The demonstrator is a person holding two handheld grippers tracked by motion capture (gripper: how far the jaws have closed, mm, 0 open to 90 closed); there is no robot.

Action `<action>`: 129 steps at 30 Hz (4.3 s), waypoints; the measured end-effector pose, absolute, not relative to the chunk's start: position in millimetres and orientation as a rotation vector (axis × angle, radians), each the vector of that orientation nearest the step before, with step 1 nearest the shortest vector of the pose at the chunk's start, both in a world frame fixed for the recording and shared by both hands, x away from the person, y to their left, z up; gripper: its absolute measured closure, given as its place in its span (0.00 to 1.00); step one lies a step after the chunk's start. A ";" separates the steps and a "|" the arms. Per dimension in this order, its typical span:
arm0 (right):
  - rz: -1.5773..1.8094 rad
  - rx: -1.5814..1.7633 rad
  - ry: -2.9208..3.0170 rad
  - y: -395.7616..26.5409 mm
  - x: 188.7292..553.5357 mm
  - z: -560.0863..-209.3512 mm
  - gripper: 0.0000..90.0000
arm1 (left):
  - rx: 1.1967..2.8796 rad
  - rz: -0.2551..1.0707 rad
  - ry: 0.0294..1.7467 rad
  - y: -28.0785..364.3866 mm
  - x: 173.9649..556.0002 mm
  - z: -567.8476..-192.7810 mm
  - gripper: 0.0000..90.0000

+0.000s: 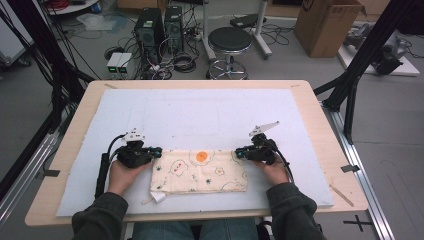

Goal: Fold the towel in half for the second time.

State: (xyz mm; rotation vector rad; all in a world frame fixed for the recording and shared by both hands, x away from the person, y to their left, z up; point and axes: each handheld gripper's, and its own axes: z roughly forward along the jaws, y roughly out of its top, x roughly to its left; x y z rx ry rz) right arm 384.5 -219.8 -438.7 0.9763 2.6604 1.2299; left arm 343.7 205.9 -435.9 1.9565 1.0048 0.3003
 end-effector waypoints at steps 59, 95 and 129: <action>1.344 1.144 2.670 -232.5 444.0 -422.6 0.94 | 1.857 0.334 1.097 202.0 391.6 -425.6 0.95; 1.443 1.129 2.599 -236.0 437.8 -426.9 0.94 | 1.833 0.399 0.992 203.8 375.4 -424.2 0.95; 1.480 0.988 2.596 -238.0 409.5 -405.3 0.94 | 1.847 0.385 0.864 208.4 348.2 -412.5 0.94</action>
